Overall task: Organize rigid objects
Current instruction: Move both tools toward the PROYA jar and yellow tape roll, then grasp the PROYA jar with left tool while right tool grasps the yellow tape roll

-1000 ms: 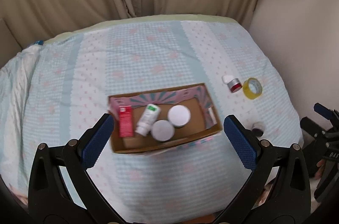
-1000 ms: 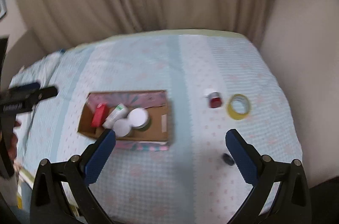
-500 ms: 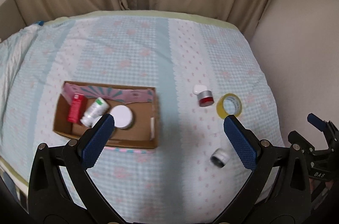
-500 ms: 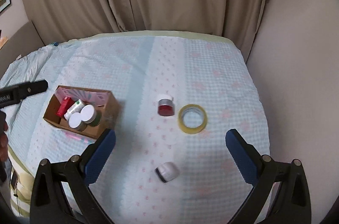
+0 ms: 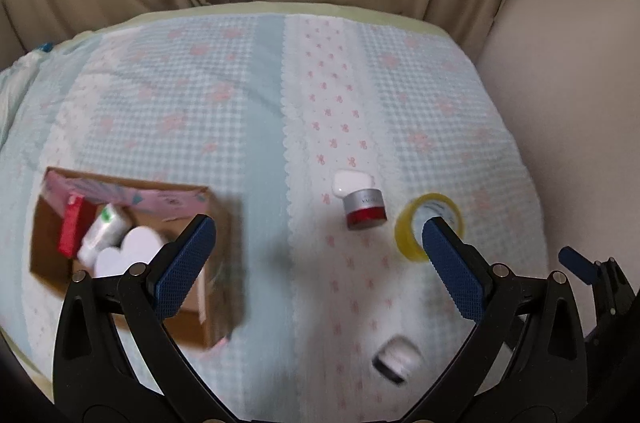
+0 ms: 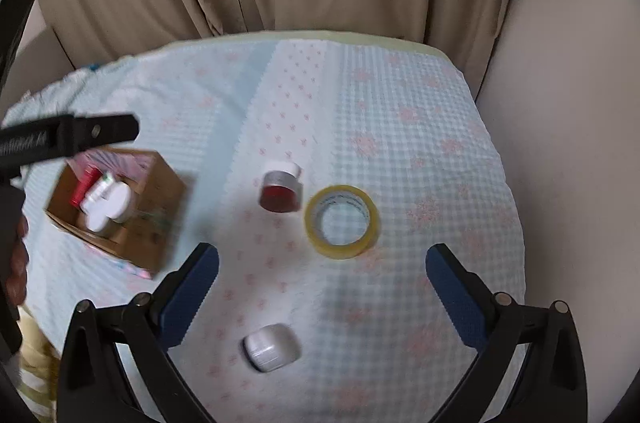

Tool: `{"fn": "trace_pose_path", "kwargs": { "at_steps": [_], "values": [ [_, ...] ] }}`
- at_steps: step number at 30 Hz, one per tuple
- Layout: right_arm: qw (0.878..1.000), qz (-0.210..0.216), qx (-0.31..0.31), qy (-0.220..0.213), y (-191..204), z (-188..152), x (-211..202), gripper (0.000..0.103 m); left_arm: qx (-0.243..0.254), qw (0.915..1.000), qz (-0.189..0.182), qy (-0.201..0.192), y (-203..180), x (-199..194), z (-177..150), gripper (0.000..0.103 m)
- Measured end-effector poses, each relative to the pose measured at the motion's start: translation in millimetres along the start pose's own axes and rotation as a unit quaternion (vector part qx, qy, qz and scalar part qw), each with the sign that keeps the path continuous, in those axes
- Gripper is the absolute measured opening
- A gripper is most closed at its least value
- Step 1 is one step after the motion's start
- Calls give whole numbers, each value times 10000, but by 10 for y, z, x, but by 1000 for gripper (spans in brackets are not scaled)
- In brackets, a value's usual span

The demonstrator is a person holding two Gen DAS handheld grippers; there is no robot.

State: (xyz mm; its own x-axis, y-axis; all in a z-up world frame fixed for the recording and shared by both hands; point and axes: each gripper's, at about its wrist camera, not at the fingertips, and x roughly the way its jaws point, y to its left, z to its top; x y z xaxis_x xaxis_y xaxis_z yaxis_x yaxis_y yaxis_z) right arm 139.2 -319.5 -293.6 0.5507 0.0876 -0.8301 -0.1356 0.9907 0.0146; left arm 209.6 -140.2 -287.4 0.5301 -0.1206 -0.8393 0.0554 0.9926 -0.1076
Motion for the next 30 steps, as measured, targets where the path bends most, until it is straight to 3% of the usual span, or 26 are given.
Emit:
{"fn": "trace_pose_path", "kwargs": {
  "at_steps": [4, 8, 15, 22, 26, 28, 30],
  "values": [
    [9999, 73, -39, 117, -99, -71, 478, 103, 407, 9988, 115, 234, -199, 560, -7, 103],
    [9994, 57, -158, 297, -156, -168, 917, 103, 724, 9959, -70, 543, -401, 1130, -61, 103],
    [9995, 126, -187, 235, -241, -315, 1456, 103, 404, 9953, -257, 846, -455, 1770, -137, 97],
    [9993, 127, -317, 117, -214, -335, 1775, 103, 90, 9930, -270, 1148, -466, 2104, -191, 74],
    [9995, 148, -282, 26, -242, -287, 1845, 103, -67, 9921, -276, 1226, -471, 2164, -207, 69],
    [9994, 145, -312, 2, -248, -254, 1874, 103, -102, 9917, -324, 1241, -484, 2181, -204, 60],
    [9992, 187, -350, 24, -248, -234, 1909, 96, -130, 9911, -420, 1257, -509, 2187, -195, 54]
  ]
}}
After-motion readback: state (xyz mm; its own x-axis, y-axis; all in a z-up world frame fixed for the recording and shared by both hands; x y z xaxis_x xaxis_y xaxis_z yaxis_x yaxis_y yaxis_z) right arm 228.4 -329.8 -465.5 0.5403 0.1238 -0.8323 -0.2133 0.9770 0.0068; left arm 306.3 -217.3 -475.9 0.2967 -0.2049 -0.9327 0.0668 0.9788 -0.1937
